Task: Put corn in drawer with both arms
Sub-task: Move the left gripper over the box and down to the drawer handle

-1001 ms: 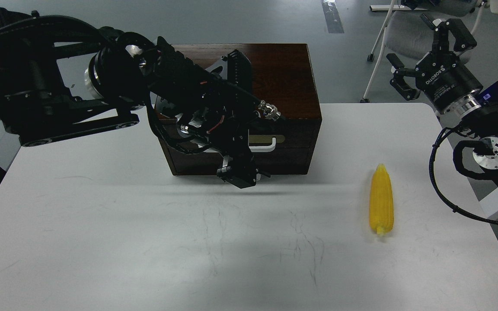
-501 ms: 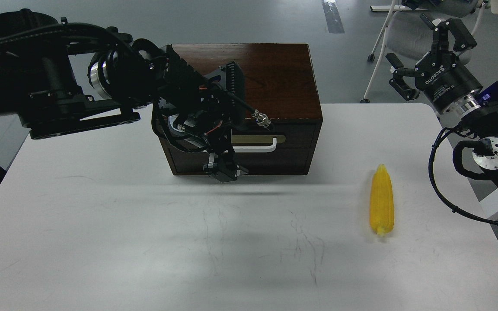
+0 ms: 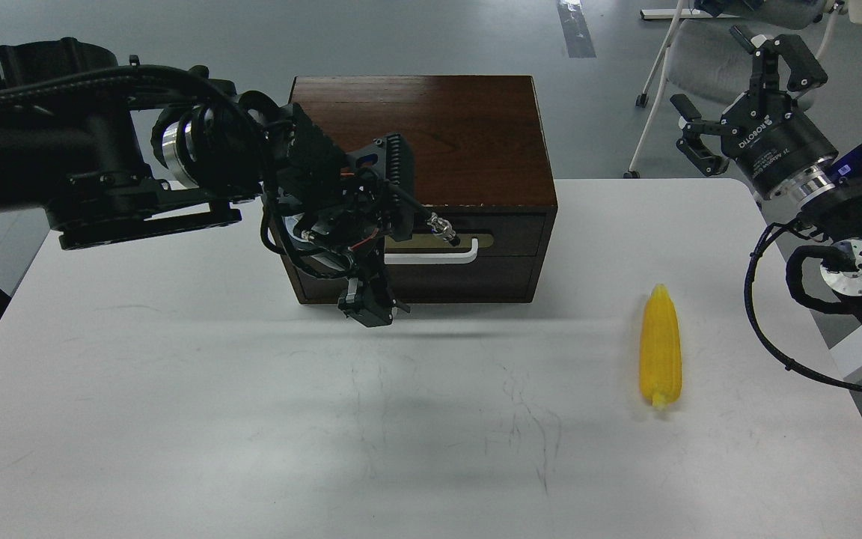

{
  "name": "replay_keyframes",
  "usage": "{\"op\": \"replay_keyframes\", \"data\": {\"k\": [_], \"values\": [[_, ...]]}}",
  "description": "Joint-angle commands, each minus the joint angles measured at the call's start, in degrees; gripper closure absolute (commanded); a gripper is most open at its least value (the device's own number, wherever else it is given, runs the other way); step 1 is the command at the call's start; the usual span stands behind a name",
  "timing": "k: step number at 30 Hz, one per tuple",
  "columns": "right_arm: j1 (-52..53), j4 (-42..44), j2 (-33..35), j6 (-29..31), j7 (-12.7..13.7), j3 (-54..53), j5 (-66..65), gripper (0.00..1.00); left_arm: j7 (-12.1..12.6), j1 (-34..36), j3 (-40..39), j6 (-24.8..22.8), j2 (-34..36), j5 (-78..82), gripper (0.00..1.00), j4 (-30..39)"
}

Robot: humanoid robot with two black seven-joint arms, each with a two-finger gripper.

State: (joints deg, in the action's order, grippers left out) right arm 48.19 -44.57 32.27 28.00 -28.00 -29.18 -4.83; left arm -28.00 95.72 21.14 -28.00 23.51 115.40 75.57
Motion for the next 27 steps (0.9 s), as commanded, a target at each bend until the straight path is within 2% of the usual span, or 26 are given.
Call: {"op": "replay_keyframes", "data": {"k": [1,27], "values": [[0.0,0.0,0.0,0.0,0.0,-0.1,0.0,0.0,0.0,0.0,0.0,0.0,-1.0,-0.1,0.04,-0.9],[-0.5,0.0,0.6,0.0,0.0,-0.9,0.0,0.0,0.0,-0.9,0.7,0.0,-4.8,-0.3,0.04,-4.6]]}}
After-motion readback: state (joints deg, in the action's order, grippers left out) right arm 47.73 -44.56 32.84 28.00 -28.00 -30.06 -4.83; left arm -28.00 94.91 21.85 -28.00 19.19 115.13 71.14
